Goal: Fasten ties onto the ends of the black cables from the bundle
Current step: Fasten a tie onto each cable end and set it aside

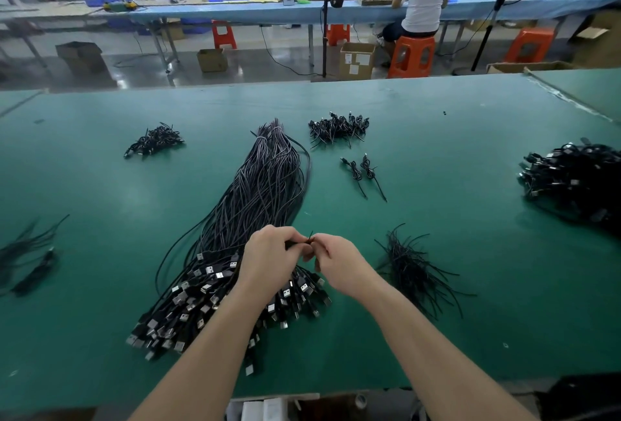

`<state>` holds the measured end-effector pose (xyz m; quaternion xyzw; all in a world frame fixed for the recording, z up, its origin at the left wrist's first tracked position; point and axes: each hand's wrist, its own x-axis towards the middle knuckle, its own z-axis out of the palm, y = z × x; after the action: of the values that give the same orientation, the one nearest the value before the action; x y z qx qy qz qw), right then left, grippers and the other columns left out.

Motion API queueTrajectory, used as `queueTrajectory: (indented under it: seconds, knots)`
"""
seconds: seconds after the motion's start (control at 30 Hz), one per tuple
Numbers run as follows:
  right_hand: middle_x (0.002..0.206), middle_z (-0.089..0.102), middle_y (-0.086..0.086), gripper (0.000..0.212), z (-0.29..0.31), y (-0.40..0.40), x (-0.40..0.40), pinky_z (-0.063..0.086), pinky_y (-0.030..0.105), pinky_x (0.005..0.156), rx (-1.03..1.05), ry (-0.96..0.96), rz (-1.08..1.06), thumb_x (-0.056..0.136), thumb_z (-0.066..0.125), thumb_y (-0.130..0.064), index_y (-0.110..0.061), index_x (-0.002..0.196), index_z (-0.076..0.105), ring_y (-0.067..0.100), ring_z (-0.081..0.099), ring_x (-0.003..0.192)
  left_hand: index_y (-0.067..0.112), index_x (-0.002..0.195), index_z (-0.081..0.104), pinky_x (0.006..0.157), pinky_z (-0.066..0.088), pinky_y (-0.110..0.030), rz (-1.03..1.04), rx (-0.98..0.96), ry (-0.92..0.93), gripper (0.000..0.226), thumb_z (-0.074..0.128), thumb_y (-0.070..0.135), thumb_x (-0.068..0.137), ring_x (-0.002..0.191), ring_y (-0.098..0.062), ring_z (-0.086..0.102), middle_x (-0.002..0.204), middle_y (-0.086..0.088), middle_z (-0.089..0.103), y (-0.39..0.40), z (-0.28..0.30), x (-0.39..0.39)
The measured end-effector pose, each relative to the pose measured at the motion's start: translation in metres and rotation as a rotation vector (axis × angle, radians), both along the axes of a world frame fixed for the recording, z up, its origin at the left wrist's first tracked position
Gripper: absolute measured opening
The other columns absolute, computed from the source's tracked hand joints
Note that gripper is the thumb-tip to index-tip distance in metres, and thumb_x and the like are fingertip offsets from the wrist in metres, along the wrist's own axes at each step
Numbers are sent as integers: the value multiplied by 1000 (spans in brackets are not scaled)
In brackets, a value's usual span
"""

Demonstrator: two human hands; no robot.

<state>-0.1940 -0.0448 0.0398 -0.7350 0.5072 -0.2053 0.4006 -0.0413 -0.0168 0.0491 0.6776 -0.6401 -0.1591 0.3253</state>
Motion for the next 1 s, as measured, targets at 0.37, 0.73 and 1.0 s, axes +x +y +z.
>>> queueTrajectory:
  seconds: [0.37, 0.73, 1.0]
  knots:
    - [82, 74, 4, 27, 2, -4, -6, 40, 25, 45, -81, -40, 7, 102, 48, -12, -13, 94, 74, 4, 47, 46, 31, 82, 78, 69, 48, -19, 21, 10, 96, 12, 84, 20, 80, 76, -2, 62, 80, 12, 67, 1, 1, -2]
    - [101, 75, 14, 18, 25, -16, -30, 58, 25, 66, 740, -721, 49, 98, 60, -11, -7, 94, 77, 24, 74, 97, 14, 77, 76, 88, 39, -26, -176, -420, -96, 8, 83, 18, 76, 86, -6, 53, 81, 8, 67, 8, 7, -2]
    - [99, 74, 9, 23, 26, -16, -26, 56, 26, 63, 847, -730, 50, 104, 52, -22, -8, 102, 70, 23, 74, 96, 11, 75, 74, 89, 41, -30, -194, -487, -121, 10, 83, 16, 76, 86, -8, 52, 79, 10, 71, 7, 15, -7]
